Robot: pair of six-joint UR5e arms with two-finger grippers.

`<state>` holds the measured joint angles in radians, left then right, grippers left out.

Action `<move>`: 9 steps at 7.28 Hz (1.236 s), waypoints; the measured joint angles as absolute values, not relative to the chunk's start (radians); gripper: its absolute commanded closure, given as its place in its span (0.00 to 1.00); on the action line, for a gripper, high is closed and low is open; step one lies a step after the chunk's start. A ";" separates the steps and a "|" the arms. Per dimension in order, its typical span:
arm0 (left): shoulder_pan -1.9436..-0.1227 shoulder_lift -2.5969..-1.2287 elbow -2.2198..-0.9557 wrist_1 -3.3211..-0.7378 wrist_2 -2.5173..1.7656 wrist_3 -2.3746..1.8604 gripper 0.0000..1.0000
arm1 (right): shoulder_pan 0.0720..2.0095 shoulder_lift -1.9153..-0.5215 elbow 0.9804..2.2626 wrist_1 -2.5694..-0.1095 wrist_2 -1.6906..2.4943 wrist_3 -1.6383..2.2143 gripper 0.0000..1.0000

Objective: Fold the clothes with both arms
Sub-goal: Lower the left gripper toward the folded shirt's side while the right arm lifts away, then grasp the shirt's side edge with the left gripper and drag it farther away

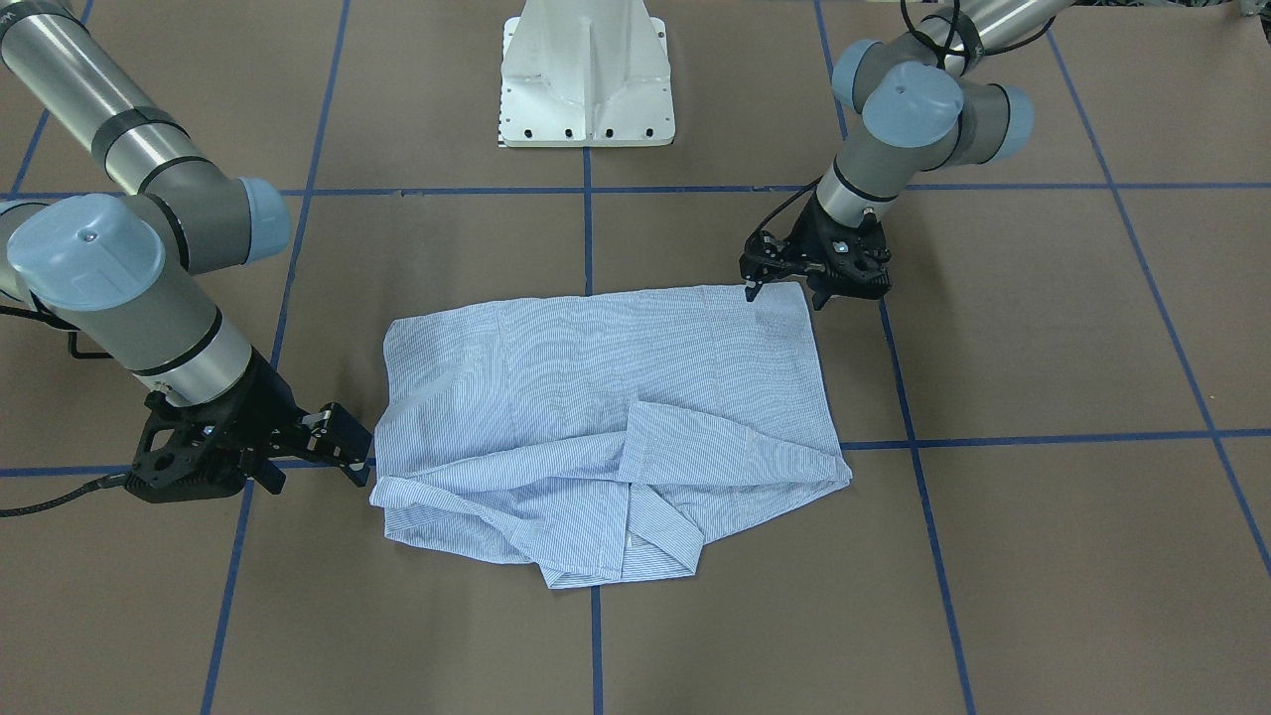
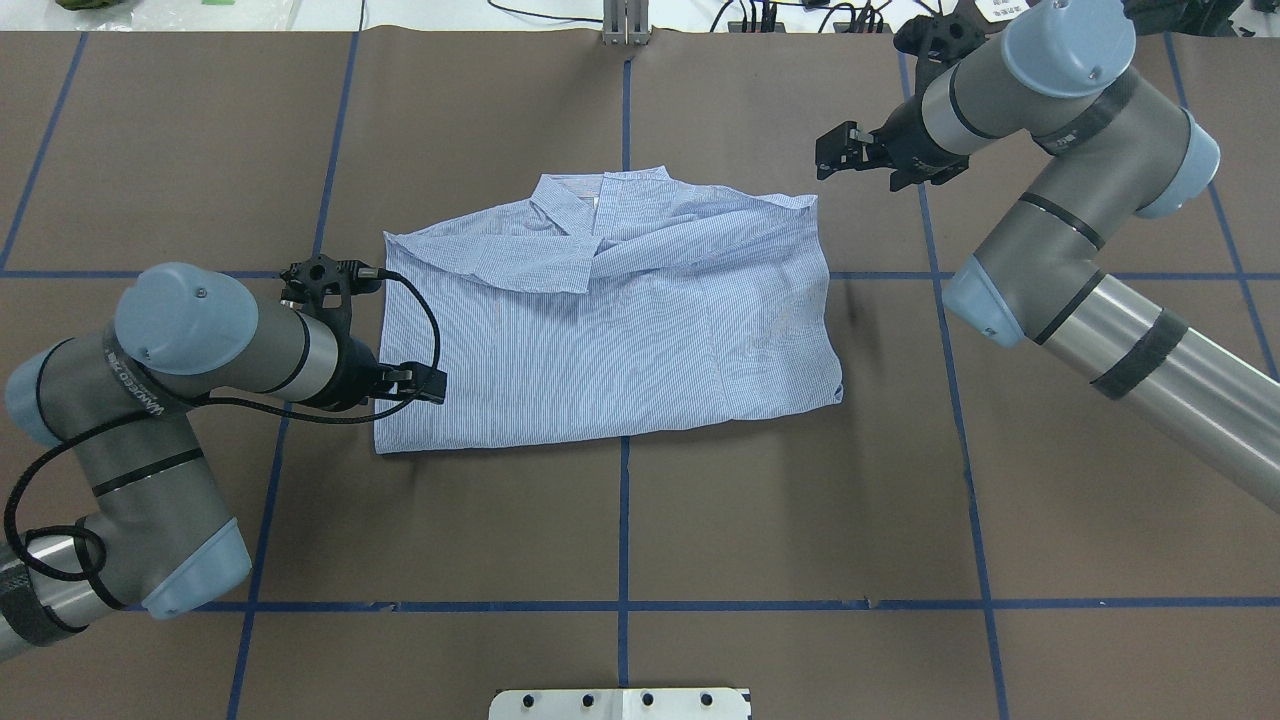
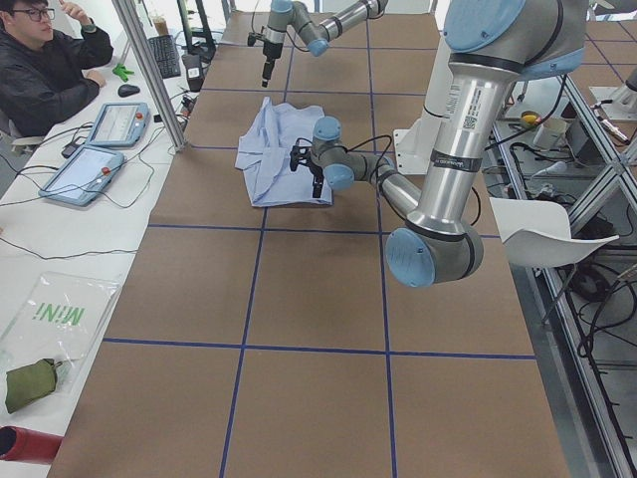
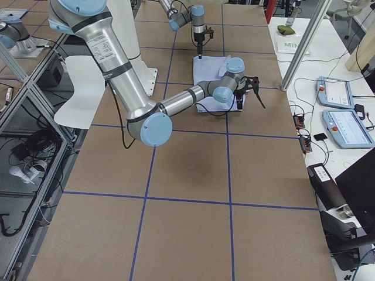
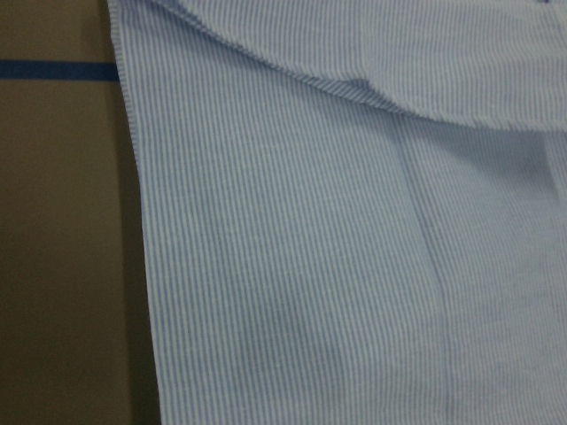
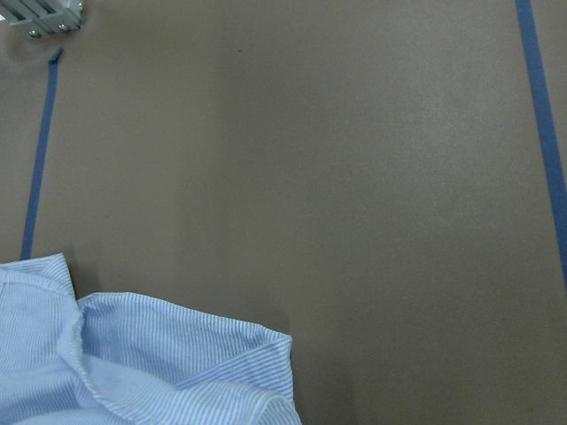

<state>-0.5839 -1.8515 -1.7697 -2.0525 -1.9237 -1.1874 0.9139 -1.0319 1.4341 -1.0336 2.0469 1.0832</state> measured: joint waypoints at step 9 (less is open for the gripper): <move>-0.527 -1.829 -1.768 -2.051 -1.897 -1.218 1.00 | 0.906 -1.036 1.436 -1.030 2.036 1.084 0.00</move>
